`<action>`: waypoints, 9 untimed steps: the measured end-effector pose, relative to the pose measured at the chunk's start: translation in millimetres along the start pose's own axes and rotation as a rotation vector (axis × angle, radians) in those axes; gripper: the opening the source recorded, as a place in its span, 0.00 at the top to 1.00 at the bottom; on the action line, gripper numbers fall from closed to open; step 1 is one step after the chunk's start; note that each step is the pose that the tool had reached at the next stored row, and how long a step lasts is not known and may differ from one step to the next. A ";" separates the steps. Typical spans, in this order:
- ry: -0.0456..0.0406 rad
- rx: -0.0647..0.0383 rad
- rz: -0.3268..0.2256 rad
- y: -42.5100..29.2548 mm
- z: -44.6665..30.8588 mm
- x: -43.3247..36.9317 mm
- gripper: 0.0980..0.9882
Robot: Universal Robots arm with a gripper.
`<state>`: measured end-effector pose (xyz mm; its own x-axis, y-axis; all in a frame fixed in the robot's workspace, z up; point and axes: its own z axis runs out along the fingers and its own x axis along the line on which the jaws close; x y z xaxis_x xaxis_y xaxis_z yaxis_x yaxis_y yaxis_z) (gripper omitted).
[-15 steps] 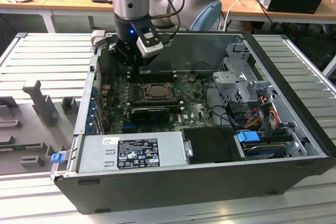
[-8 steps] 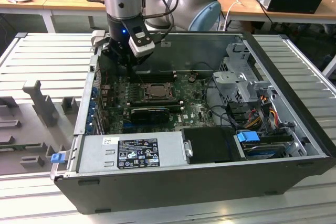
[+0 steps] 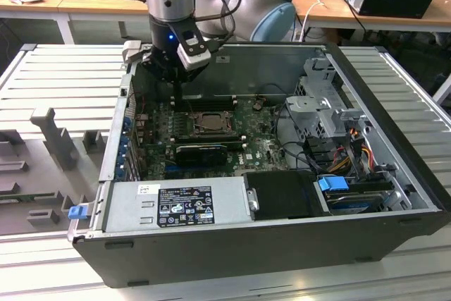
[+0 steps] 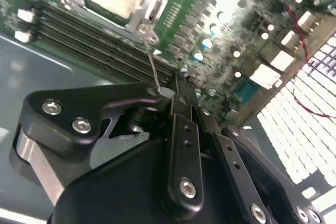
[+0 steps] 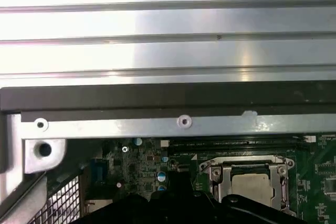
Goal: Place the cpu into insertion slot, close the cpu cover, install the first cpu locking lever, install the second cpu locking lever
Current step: 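Install the first cpu locking lever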
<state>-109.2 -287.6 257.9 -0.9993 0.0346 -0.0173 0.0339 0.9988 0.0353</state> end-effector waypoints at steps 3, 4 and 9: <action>0.0005 0.000 0.000 0.5 0.2 -14.2 0.99; 0.0008 0.000 0.000 0.6 0.3 -19.7 0.99; 0.0031 0.000 -0.001 1.4 0.9 -42.4 0.99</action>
<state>-66.8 -287.7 257.9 -0.9993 0.0338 -0.0142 0.0333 0.9988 0.0351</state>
